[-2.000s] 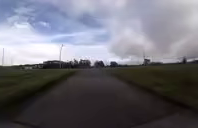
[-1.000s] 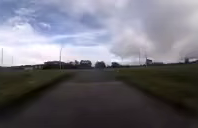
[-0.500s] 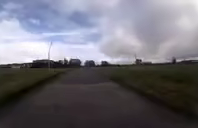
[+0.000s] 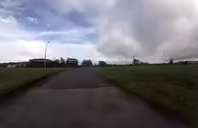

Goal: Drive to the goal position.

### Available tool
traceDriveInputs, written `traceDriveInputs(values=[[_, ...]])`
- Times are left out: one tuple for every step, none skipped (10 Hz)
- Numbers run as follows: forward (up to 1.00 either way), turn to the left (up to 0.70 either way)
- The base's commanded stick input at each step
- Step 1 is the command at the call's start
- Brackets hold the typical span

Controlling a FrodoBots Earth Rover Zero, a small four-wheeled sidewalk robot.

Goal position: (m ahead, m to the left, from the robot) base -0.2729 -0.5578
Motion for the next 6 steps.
traceDriveInputs(values=[[1.00,0.00],[1.00,0.00],[1.00,0.00],[1.00,0.00],[1.00,0.00],[1.00,0.00]])
